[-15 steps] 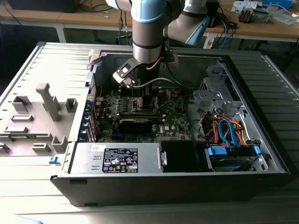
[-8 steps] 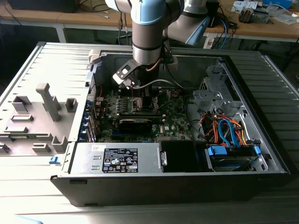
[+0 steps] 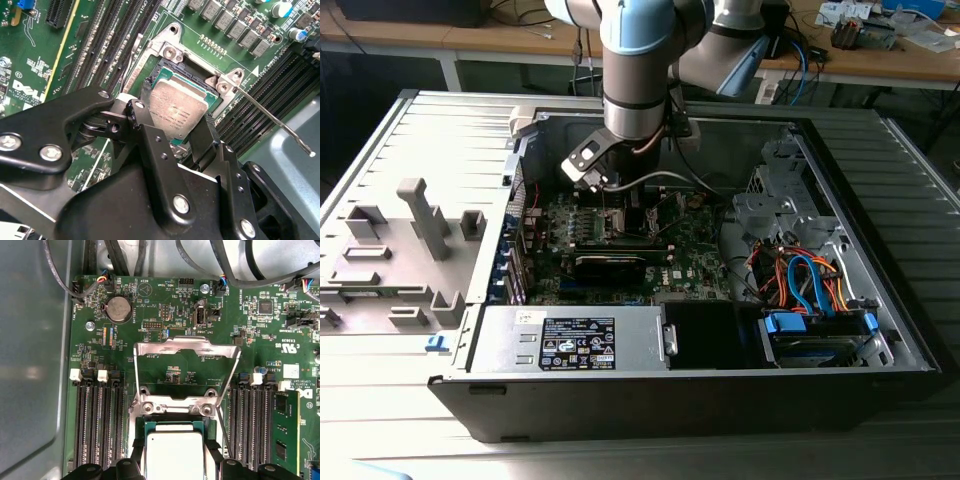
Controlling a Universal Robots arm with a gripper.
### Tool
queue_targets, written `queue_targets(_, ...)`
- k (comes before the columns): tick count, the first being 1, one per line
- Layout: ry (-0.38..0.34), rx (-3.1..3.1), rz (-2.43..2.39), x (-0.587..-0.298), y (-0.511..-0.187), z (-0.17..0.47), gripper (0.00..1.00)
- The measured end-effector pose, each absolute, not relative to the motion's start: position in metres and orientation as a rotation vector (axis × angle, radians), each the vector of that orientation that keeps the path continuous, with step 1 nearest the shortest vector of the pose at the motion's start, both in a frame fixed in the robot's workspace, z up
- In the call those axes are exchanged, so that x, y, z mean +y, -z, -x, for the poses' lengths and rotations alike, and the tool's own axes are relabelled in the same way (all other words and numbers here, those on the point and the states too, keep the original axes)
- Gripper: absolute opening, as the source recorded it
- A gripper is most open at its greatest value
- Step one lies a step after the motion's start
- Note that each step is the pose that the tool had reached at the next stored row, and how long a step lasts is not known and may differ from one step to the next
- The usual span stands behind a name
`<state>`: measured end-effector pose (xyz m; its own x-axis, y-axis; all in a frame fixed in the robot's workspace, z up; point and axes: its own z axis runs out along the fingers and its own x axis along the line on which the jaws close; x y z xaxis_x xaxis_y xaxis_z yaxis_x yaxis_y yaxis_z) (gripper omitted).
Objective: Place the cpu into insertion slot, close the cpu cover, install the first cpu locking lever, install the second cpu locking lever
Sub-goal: 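Place the cpu into insertion slot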
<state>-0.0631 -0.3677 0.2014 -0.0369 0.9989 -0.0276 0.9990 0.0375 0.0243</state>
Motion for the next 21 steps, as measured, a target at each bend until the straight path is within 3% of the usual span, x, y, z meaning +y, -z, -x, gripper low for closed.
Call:
queue_targets(7,0.003,2.236,-2.154,-0.368,-0.2,0.063,0.55)
queue_targets(8,0.003,2.236,-2.154,-0.368,-0.201,0.063,0.62)
queue_targets(12,0.003,2.238,-2.153,-0.367,-0.215,0.063,0.6)
queue_targets(17,0.003,2.237,-2.154,-0.364,-0.217,0.062,0.29)
queue_targets(18,0.002,2.237,-2.154,-0.364,-0.219,0.062,0.29)
queue_targets(19,0.0,2.238,-2.155,-0.364,-0.223,0.062,0.17)
queue_targets(21,-0.002,2.239,-2.156,-0.364,-0.227,0.062,0.11)
